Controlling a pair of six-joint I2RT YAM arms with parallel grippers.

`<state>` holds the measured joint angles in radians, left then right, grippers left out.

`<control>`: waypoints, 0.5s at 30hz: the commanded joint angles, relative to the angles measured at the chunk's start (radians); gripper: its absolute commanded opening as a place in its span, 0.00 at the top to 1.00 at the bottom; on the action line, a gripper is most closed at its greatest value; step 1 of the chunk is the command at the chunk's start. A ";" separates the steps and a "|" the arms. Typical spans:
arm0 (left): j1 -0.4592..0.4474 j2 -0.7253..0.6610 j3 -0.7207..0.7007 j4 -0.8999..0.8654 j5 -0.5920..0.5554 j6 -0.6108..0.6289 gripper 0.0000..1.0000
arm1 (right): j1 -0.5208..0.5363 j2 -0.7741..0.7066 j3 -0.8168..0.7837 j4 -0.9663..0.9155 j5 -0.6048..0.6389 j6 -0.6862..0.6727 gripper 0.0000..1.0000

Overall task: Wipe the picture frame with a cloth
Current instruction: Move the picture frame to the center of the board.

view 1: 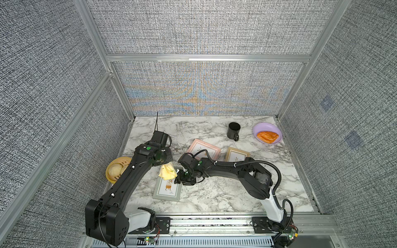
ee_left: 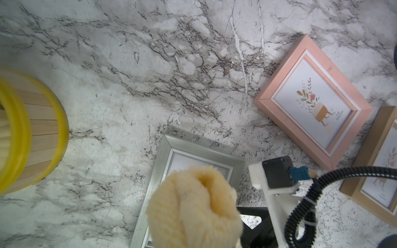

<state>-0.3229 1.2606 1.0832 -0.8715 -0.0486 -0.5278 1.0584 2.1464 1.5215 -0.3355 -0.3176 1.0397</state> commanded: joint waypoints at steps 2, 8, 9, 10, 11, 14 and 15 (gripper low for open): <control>0.011 0.005 0.004 0.007 0.022 0.016 1.00 | 0.003 0.026 0.003 -0.038 -0.005 0.007 0.40; 0.024 0.001 0.009 -0.003 0.024 0.027 1.00 | 0.022 0.087 0.094 -0.018 -0.031 0.013 0.39; 0.025 0.000 0.008 -0.003 0.027 0.028 1.00 | 0.019 0.085 0.098 -0.024 -0.027 0.009 0.39; 0.027 -0.001 0.006 -0.004 0.028 0.028 1.00 | 0.012 0.076 0.095 -0.031 -0.021 0.001 0.39; 0.028 -0.003 0.004 -0.003 0.029 0.026 1.00 | 0.004 0.058 0.085 -0.047 -0.010 -0.012 0.38; 0.029 -0.013 -0.008 0.006 0.040 0.016 1.00 | -0.038 -0.033 0.049 -0.134 0.044 -0.088 0.35; 0.028 -0.014 -0.014 0.012 0.049 0.013 1.00 | -0.055 -0.065 0.045 -0.176 0.059 -0.134 0.35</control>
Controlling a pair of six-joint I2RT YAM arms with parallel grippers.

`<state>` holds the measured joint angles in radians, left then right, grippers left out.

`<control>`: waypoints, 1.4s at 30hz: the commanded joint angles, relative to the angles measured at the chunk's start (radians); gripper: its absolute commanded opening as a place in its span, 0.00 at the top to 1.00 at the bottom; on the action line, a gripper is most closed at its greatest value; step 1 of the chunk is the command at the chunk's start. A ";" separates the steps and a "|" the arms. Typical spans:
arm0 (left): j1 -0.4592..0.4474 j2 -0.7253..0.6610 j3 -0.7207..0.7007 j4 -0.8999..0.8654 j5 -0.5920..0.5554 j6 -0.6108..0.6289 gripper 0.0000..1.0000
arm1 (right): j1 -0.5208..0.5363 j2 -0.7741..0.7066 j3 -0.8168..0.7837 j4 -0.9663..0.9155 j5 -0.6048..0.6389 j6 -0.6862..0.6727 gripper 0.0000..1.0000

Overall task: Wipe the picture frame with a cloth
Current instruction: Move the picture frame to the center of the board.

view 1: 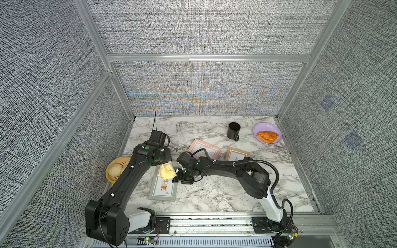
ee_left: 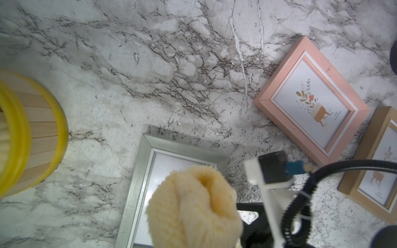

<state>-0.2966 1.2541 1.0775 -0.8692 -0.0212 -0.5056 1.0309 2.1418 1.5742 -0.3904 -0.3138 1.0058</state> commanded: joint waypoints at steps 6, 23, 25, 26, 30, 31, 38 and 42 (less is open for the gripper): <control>0.002 -0.011 -0.044 0.063 0.137 0.013 1.00 | -0.146 -0.141 0.046 -0.358 0.111 -0.356 0.25; 0.000 -0.065 -0.096 0.076 0.205 -0.017 1.00 | -0.307 0.041 0.270 -0.527 0.196 -0.716 0.16; 0.001 -0.067 -0.099 0.076 0.205 -0.018 1.00 | -0.307 0.041 0.254 -0.519 0.190 -0.715 0.15; 0.001 -0.067 -0.101 0.076 0.207 -0.017 1.00 | -0.307 0.042 0.242 -0.513 0.180 -0.712 0.15; 0.001 -0.062 -0.104 0.082 0.213 -0.016 1.00 | -0.299 0.030 0.193 -0.475 0.138 -0.685 0.15; 0.001 -0.061 -0.107 0.086 0.214 -0.014 1.00 | -0.296 0.027 0.184 -0.470 0.132 -0.676 0.15; 0.001 -0.042 -0.110 0.104 0.225 -0.008 1.00 | -0.252 -0.005 0.121 -0.436 0.099 -0.621 0.14; 0.001 -0.032 -0.110 0.117 0.231 -0.007 1.00 | -0.213 -0.030 0.070 -0.406 0.079 -0.564 0.14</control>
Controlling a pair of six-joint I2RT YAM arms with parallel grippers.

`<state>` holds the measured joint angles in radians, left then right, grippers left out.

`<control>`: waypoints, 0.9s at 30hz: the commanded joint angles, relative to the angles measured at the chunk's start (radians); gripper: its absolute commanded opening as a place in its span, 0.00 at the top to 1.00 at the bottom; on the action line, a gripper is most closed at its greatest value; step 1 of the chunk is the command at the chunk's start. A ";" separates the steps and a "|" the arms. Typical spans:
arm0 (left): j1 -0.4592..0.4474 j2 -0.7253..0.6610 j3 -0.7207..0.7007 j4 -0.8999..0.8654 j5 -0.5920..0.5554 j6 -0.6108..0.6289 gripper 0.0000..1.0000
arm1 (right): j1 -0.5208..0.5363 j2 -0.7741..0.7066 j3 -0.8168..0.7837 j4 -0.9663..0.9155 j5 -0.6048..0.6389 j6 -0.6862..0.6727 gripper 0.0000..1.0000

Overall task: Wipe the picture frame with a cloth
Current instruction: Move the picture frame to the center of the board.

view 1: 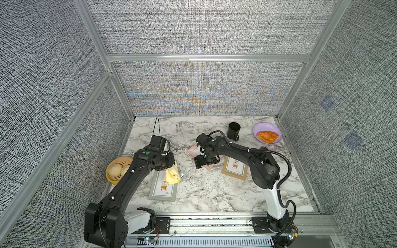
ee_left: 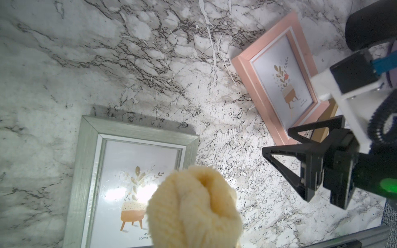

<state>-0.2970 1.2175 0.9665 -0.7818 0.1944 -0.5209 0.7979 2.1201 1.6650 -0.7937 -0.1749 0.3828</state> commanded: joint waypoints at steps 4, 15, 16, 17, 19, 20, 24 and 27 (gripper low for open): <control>0.001 0.008 -0.002 0.042 0.019 0.009 1.00 | 0.075 -0.027 -0.048 0.006 -0.061 0.116 0.14; 0.000 0.021 -0.004 0.055 0.038 0.010 1.00 | 0.007 -0.178 -0.051 -0.053 0.051 0.141 0.15; 0.000 0.023 -0.006 0.060 0.046 0.009 1.00 | -0.020 -0.186 -0.052 -0.053 0.054 0.131 0.16; 0.000 0.023 -0.008 0.063 0.053 0.008 1.00 | -0.045 -0.185 -0.049 -0.059 0.056 0.122 0.17; -0.005 0.023 -0.013 0.079 0.069 0.004 1.00 | -0.091 -0.174 -0.035 -0.072 0.072 0.094 0.22; -0.009 0.024 -0.014 0.086 0.076 0.003 1.00 | -0.107 -0.167 -0.026 -0.072 0.079 0.084 0.23; -0.031 0.041 -0.011 0.111 0.109 -0.005 1.00 | -0.175 -0.120 -0.005 -0.056 0.074 0.050 0.29; -0.059 0.057 -0.004 0.121 0.109 -0.011 1.00 | -0.205 -0.083 0.005 -0.030 0.071 0.030 0.31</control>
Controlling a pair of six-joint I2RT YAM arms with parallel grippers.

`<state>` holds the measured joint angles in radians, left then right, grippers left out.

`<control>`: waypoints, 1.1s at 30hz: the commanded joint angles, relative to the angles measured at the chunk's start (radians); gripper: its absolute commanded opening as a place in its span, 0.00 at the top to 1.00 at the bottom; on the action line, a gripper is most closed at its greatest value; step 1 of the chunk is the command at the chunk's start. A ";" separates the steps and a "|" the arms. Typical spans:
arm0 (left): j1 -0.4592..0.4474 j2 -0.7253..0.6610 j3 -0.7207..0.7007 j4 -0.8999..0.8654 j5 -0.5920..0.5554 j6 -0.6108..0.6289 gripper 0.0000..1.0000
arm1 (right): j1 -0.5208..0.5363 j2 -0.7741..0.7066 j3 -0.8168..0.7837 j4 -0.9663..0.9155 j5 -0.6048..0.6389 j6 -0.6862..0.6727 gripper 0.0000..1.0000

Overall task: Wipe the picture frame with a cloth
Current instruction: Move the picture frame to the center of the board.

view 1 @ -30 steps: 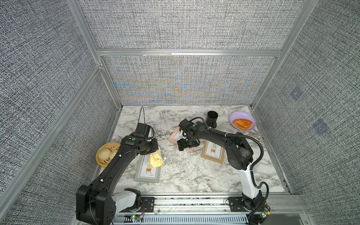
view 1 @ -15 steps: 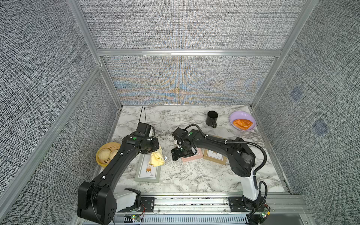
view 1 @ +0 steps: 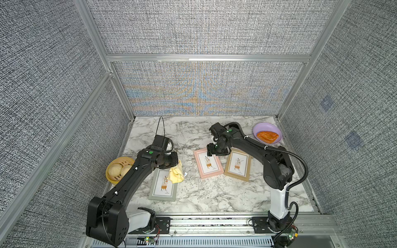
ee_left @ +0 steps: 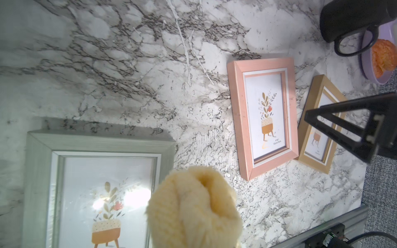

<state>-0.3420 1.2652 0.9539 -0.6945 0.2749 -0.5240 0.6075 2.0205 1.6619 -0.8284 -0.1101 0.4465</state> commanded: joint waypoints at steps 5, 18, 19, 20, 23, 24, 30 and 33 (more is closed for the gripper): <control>-0.045 0.027 0.008 0.047 0.023 -0.021 1.00 | -0.043 0.060 -0.001 0.035 -0.009 -0.035 0.34; -0.057 0.055 0.021 0.061 0.027 -0.025 1.00 | -0.042 0.003 -0.220 0.177 -0.057 0.030 0.59; -0.056 0.057 0.025 0.060 0.027 -0.025 1.00 | -0.039 0.001 -0.230 0.182 -0.057 0.031 0.59; -0.057 0.061 0.027 0.061 0.029 -0.024 1.00 | -0.034 0.001 -0.237 0.184 -0.057 0.032 0.59; -0.058 0.069 0.036 0.060 0.029 -0.021 1.00 | -0.017 0.006 -0.246 0.181 -0.050 0.026 0.63; -0.058 0.072 0.040 0.059 0.029 -0.019 1.00 | -0.010 0.003 -0.250 0.178 -0.047 0.026 0.66; -0.060 0.083 0.049 0.061 0.029 -0.019 1.00 | 0.037 -0.041 -0.303 0.174 -0.021 0.048 0.78; -0.063 0.089 0.048 0.067 0.029 -0.021 1.00 | 0.069 -0.056 -0.335 0.170 -0.016 0.061 0.80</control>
<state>-0.4034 1.3502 0.9974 -0.6456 0.2970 -0.5507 0.6556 1.9732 1.3479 -0.6289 -0.1322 0.4870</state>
